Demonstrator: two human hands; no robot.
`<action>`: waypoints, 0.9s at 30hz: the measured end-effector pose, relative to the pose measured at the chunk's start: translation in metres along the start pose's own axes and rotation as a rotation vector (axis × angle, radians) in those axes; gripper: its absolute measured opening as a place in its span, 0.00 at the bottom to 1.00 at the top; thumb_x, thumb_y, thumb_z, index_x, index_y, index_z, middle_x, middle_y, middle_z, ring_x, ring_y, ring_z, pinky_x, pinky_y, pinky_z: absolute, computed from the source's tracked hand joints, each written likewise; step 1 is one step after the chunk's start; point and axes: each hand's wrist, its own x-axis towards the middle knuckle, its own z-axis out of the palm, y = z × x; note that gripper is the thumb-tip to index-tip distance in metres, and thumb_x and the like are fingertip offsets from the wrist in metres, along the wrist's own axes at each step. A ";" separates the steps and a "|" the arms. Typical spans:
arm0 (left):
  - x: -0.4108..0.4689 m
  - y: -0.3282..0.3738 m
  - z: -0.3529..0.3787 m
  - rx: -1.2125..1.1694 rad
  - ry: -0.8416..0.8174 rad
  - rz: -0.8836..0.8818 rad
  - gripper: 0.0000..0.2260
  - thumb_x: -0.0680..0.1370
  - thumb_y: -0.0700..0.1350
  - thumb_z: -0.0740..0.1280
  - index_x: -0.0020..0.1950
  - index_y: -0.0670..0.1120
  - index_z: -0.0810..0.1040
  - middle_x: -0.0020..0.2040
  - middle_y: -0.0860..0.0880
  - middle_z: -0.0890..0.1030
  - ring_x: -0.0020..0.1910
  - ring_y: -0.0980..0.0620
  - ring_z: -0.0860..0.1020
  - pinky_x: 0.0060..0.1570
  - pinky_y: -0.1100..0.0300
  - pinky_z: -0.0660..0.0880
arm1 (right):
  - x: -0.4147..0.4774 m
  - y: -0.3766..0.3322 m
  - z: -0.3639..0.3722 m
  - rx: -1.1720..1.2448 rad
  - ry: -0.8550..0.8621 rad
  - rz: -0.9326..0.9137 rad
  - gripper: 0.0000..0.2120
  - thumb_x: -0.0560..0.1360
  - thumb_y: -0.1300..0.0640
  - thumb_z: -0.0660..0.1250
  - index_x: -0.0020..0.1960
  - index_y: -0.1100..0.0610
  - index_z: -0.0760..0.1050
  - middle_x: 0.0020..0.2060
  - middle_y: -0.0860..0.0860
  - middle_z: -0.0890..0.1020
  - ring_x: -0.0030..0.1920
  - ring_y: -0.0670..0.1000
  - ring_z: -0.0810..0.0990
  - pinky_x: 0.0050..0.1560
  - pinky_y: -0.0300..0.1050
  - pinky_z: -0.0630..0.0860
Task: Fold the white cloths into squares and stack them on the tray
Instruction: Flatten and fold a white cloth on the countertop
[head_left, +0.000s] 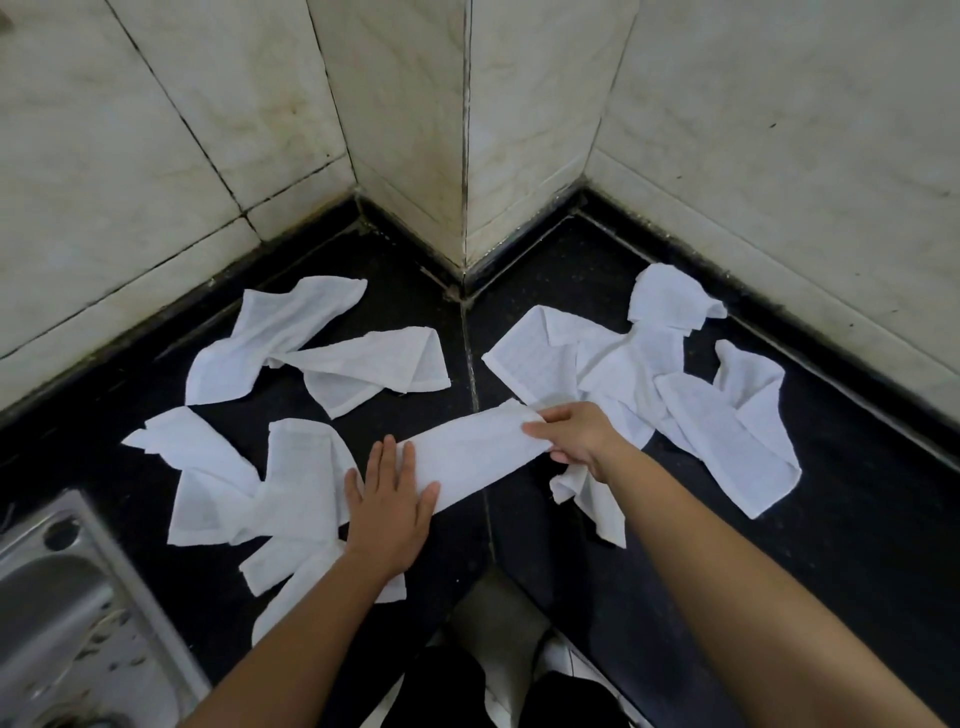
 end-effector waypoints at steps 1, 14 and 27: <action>0.000 -0.003 -0.004 -0.024 0.025 -0.013 0.35 0.79 0.63 0.38 0.81 0.45 0.53 0.81 0.40 0.52 0.79 0.42 0.51 0.74 0.39 0.52 | 0.000 -0.004 -0.001 -0.004 0.026 -0.027 0.07 0.73 0.57 0.75 0.50 0.56 0.82 0.40 0.50 0.81 0.34 0.45 0.77 0.35 0.37 0.76; -0.006 -0.036 -0.008 0.066 0.017 0.054 0.29 0.81 0.58 0.48 0.77 0.45 0.64 0.78 0.39 0.61 0.76 0.39 0.62 0.70 0.41 0.63 | -0.013 0.013 0.081 -0.790 0.147 -0.719 0.14 0.79 0.52 0.65 0.63 0.53 0.79 0.54 0.50 0.77 0.49 0.53 0.81 0.50 0.48 0.78; -0.009 -0.047 -0.014 0.041 -0.005 0.102 0.31 0.79 0.58 0.44 0.78 0.44 0.62 0.79 0.41 0.59 0.78 0.42 0.58 0.74 0.45 0.59 | -0.011 0.061 0.117 -0.960 0.030 -1.113 0.11 0.73 0.58 0.70 0.54 0.58 0.81 0.44 0.54 0.79 0.42 0.55 0.79 0.34 0.47 0.79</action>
